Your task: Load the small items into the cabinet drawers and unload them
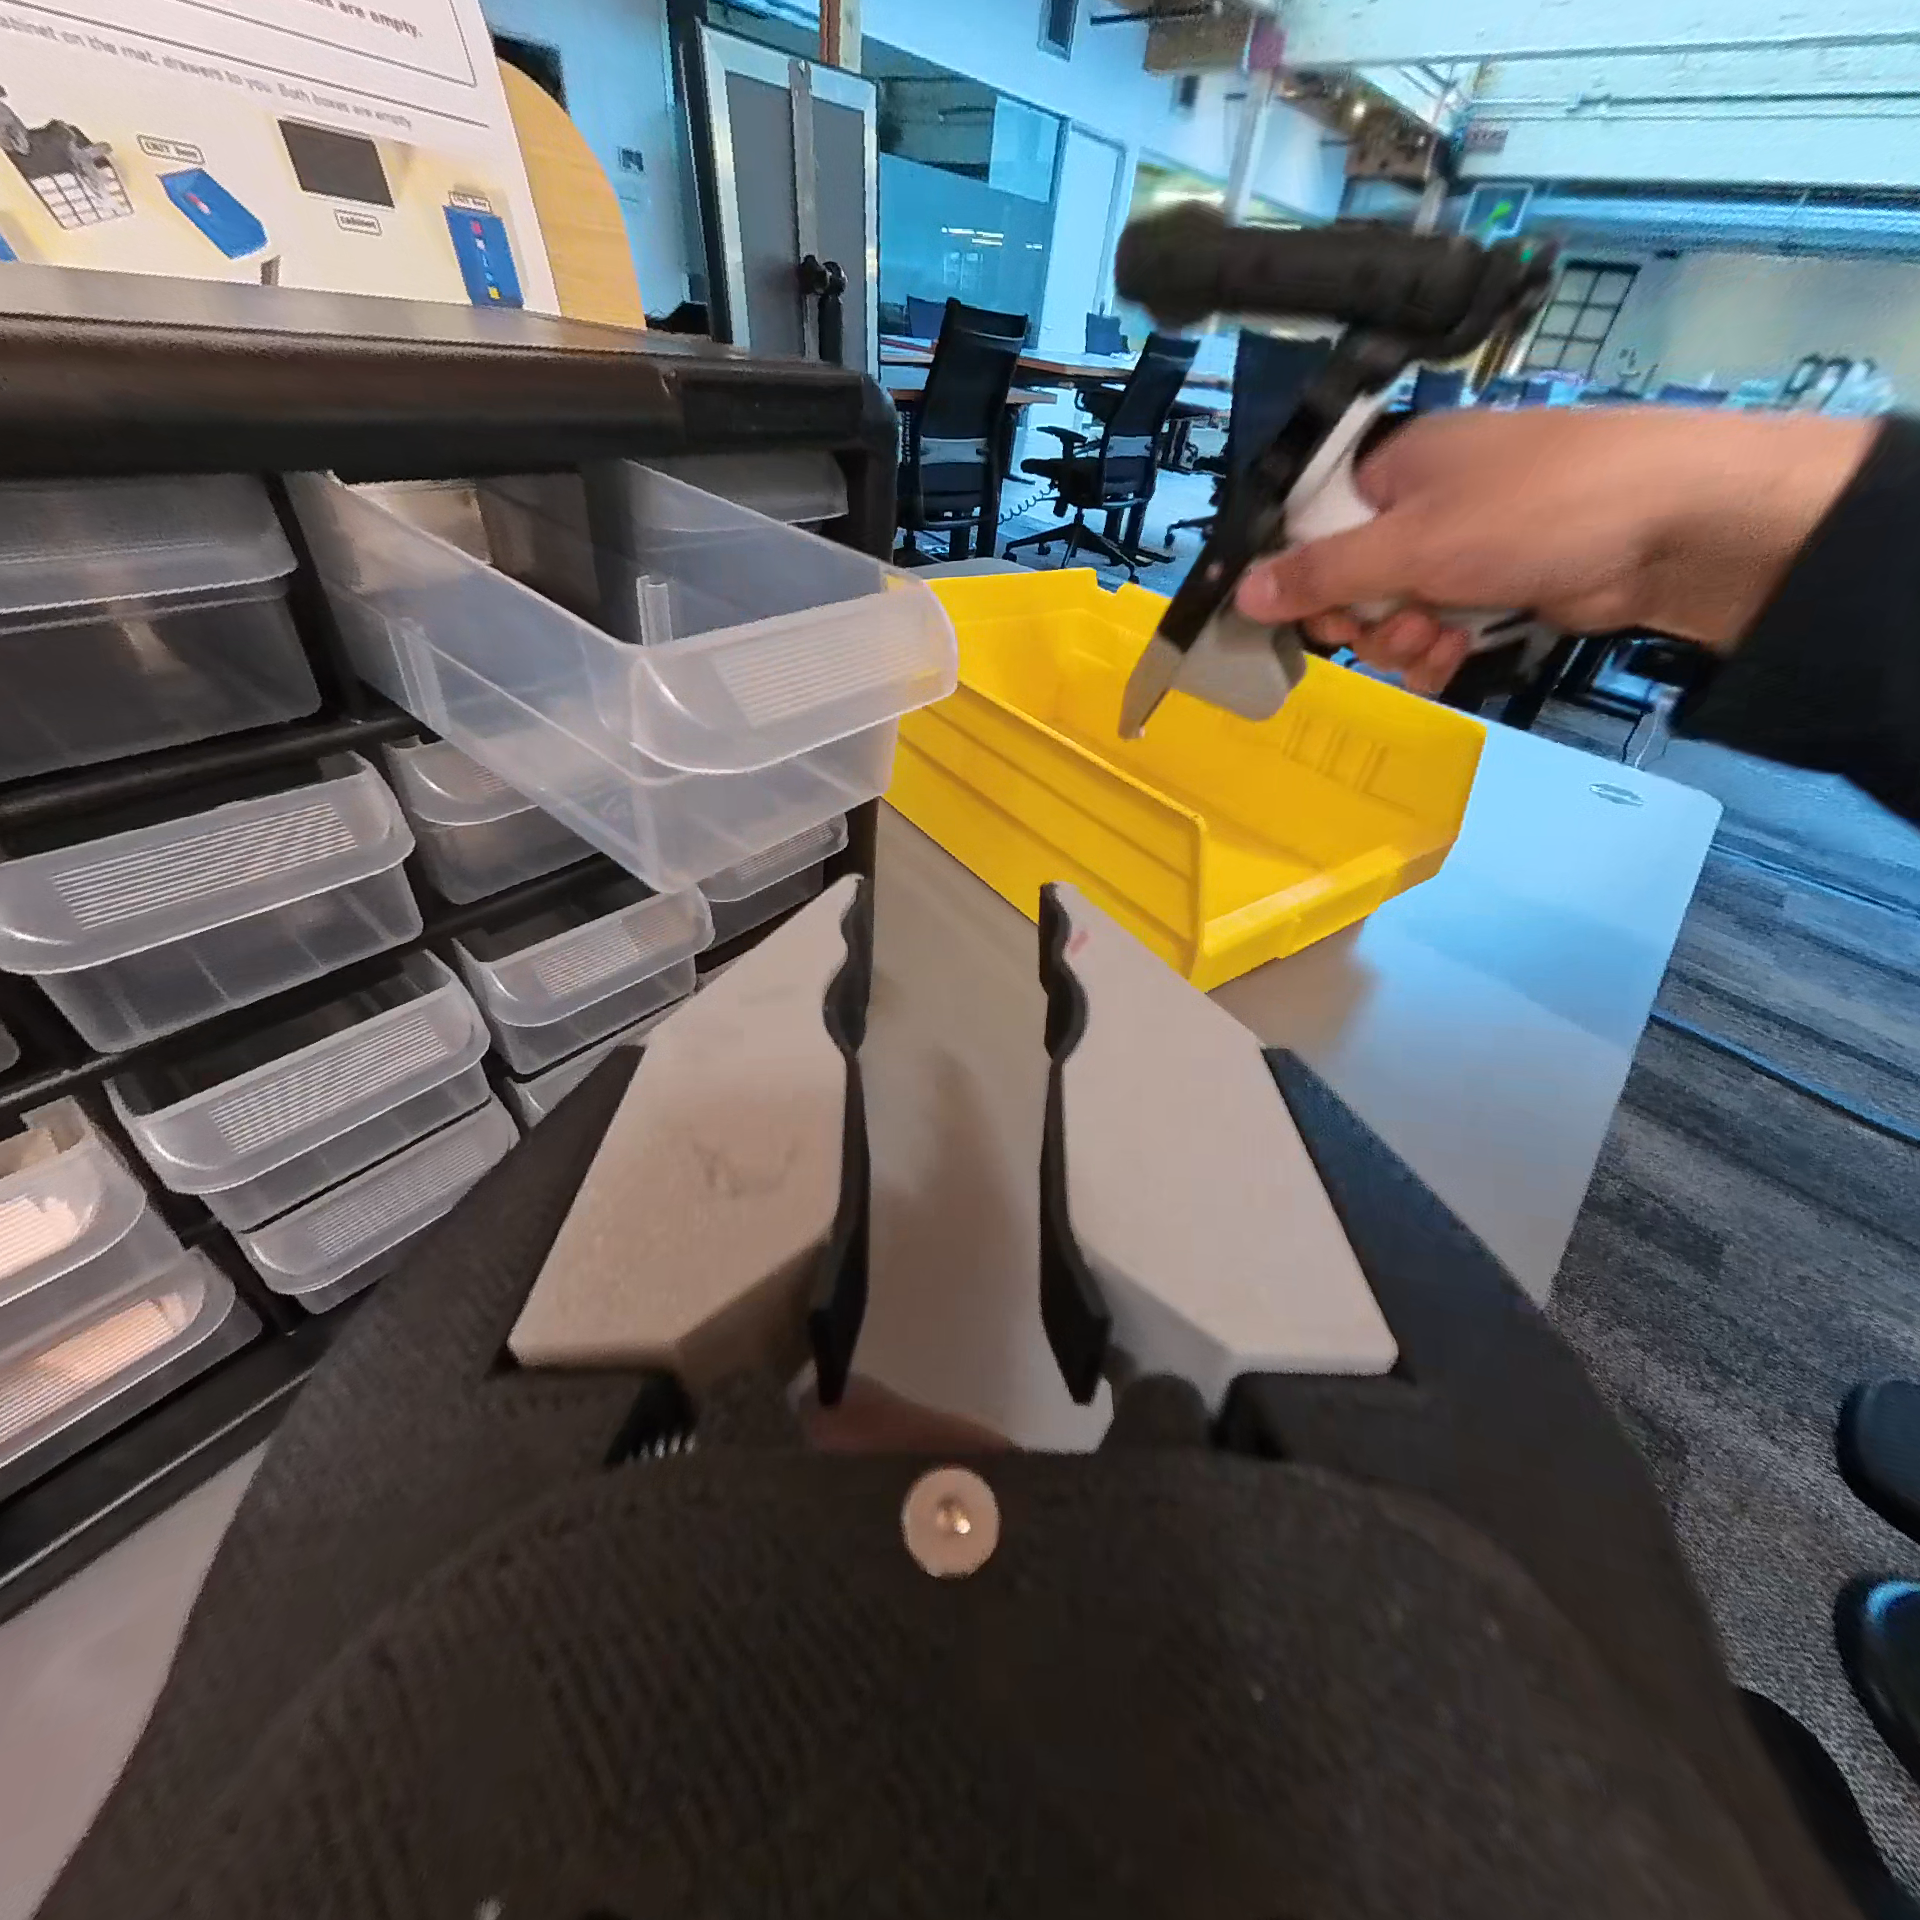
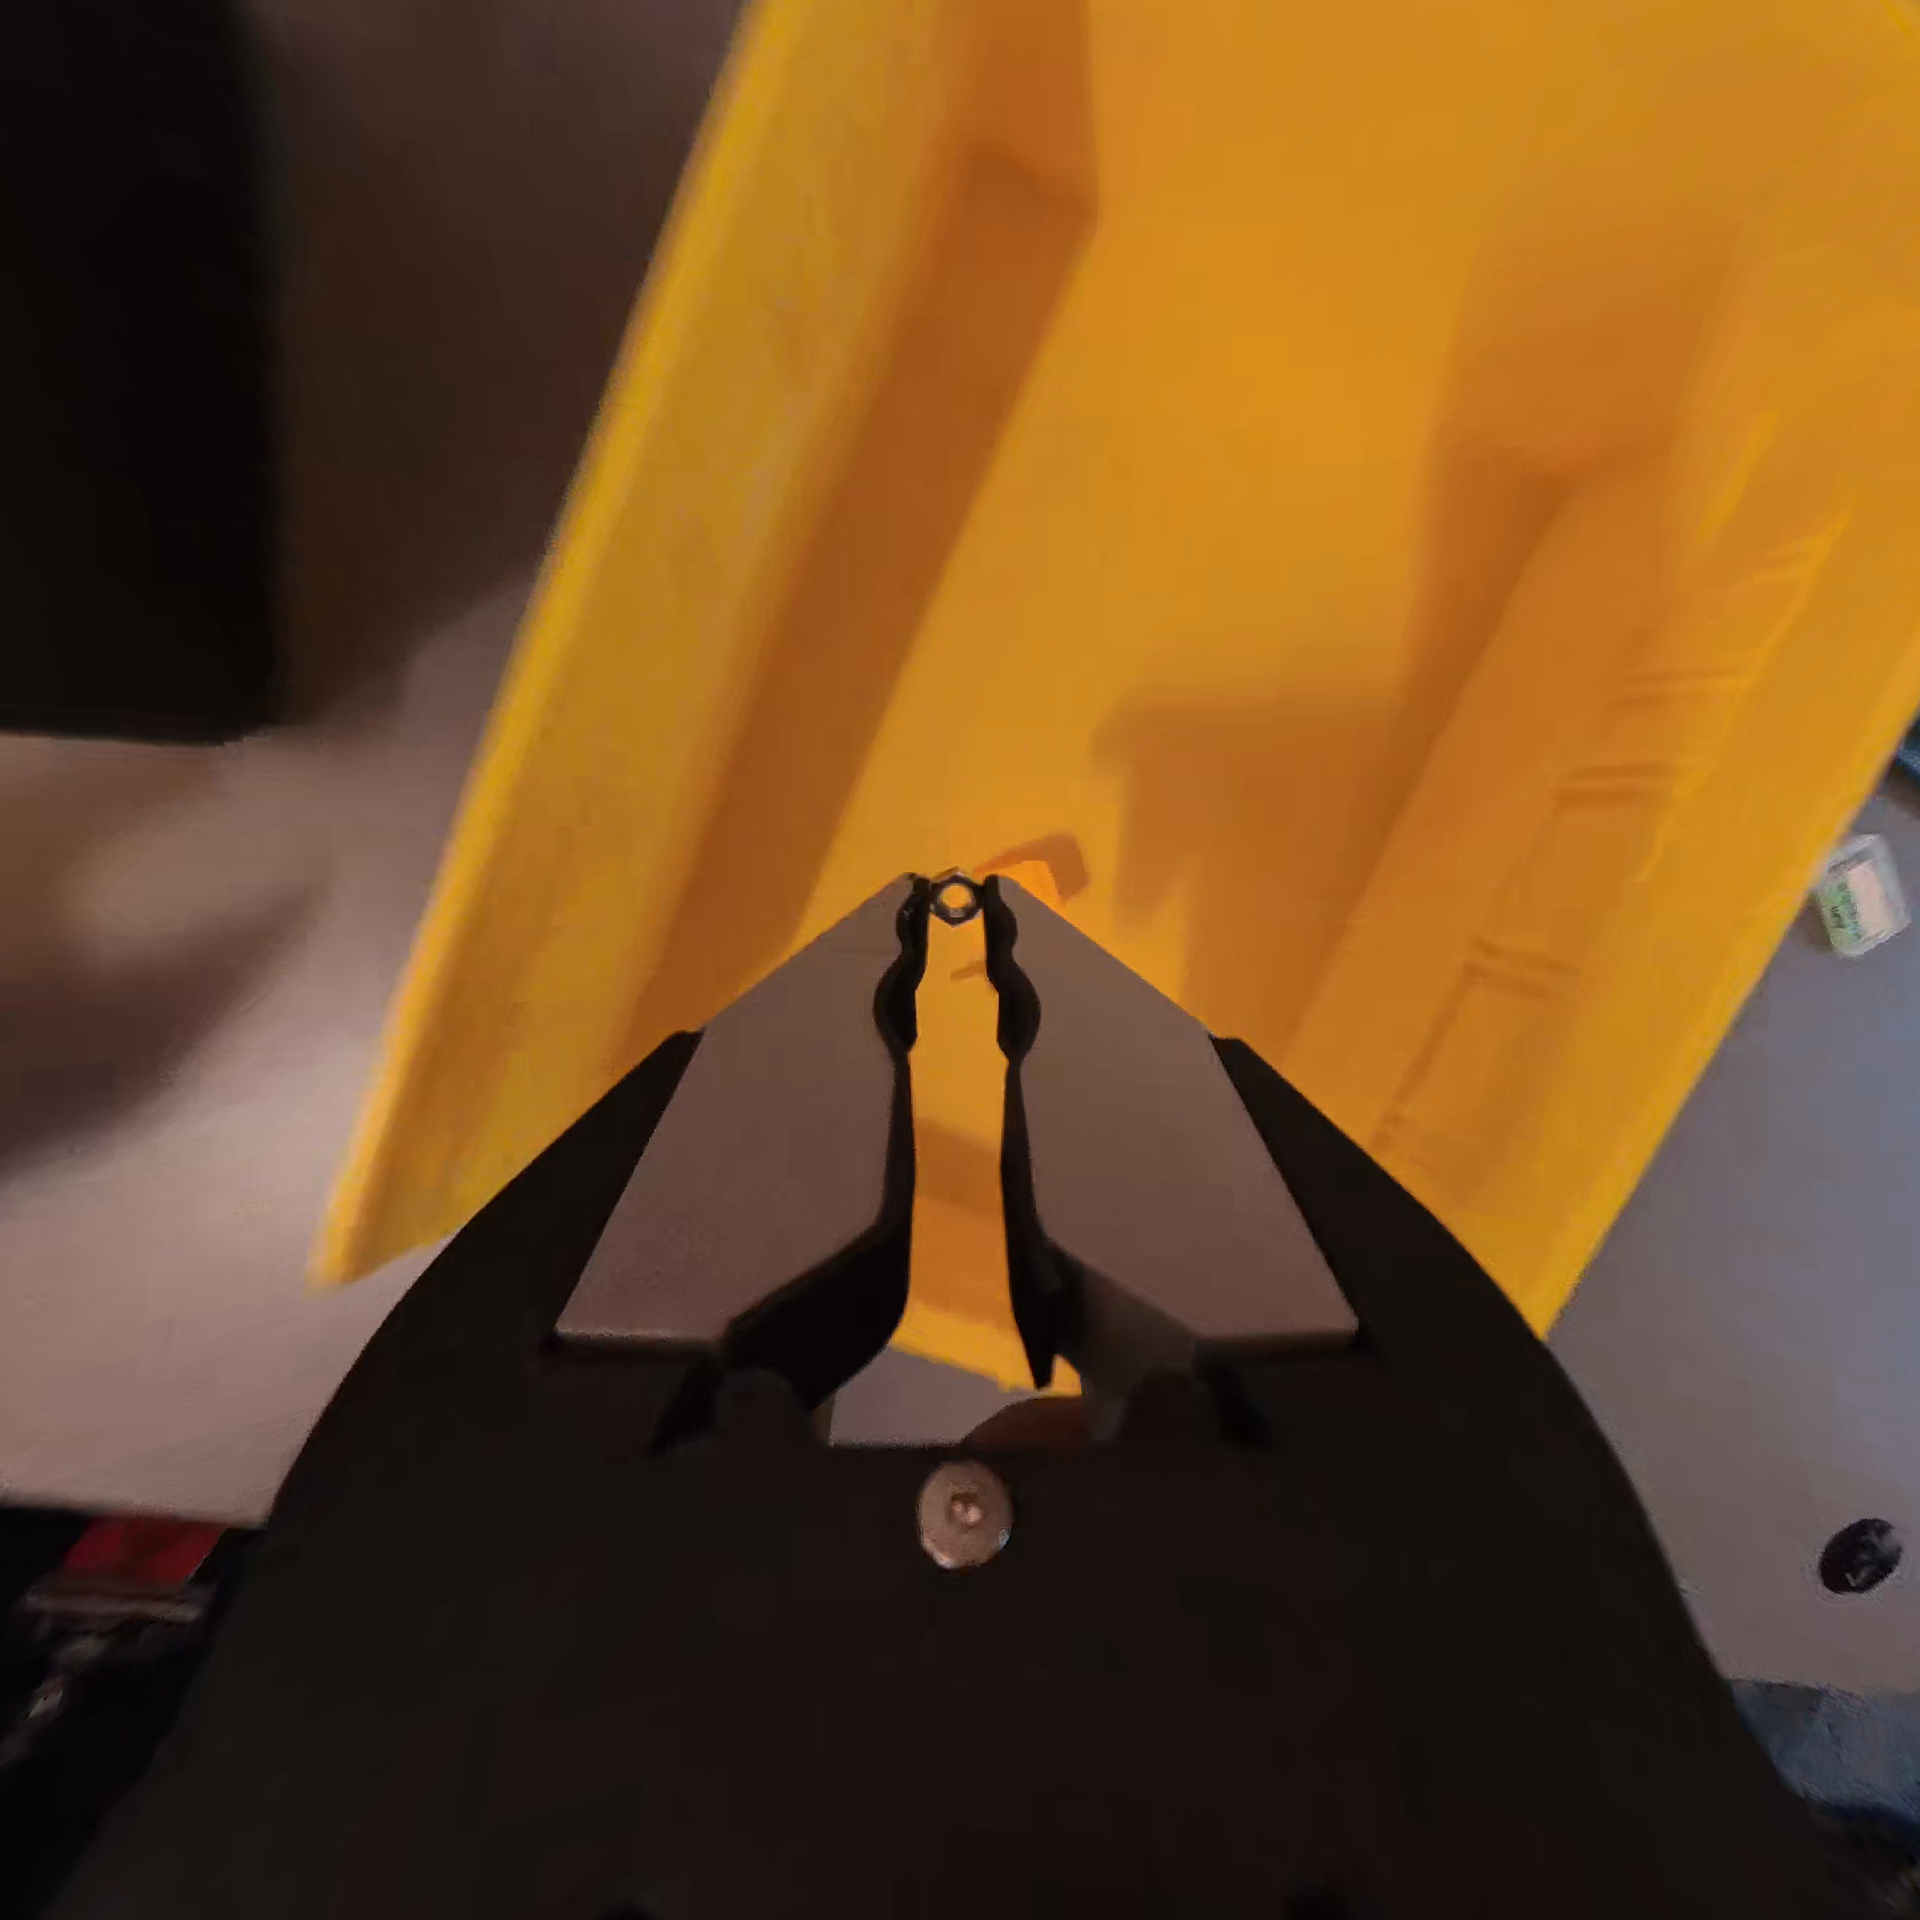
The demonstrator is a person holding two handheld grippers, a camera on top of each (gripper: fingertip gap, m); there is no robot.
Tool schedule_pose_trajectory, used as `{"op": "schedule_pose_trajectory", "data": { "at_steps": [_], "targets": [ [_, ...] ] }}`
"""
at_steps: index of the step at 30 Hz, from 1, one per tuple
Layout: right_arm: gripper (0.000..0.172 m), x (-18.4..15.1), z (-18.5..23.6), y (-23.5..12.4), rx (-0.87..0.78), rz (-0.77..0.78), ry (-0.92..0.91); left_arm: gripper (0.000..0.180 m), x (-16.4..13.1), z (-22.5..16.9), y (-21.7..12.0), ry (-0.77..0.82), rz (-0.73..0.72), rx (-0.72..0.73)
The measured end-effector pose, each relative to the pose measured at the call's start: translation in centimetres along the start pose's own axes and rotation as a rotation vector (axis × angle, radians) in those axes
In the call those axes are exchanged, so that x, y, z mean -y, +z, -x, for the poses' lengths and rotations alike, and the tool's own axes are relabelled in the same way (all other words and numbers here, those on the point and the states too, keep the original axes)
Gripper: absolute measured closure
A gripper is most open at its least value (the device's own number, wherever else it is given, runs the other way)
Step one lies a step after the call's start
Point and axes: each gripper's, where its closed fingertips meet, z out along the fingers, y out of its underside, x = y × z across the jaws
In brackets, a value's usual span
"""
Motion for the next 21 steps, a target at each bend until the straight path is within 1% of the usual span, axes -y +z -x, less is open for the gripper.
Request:
{"op": "schedule_pose_trajectory", "data": {
  "at_steps": [2,5,9,12,14,17,19,21],
  "targets": [
    [0.164,-0.8,-1.6,2.8,-0.037,0.04,0.025,0.151,-0.1,0.0,0.1,-0.004,0.004,-0.001],
    [0.164,-0.8,-2.7,5.4,-0.029,0.046,0.062,0.151,-0.3,0.0,0.1,-0.003,0.007,-0.004],
    [0.164,-0.6,-3.3,6.9,-0.02,0.048,0.087,0.151,-0.4,-0.2,0.3,-0.003,0.011,-0.018],
    [0.164,-1.2,-2.7,7.7,0.025,0.078,0.1,0.152,-0.3,-0.2,0.3,0.005,0.011,-0.019],
    [0.162,-1.0,-2.7,7.9,0.018,0.062,0.094,0.152,0.0,-0.1,0.3,0.004,0.003,-0.017],
    [0.15,-0.8,-2.7,7.5,0.014,0.054,0.09,0.154,0.5,0.2,0.6,-0.007,-0.007,-0.013],
    [0.146,-0.4,-2.4,6.6,0.032,0.026,0.081,0.158,0.7,0.7,1.0,-0.019,-0.006,-0.006],
    [0.146,0.1,-2.1,5.0,0.043,-0.021,0.068,0.162,0.9,1.4,1.5,-0.036,-0.011,0.003]
  ]
}}
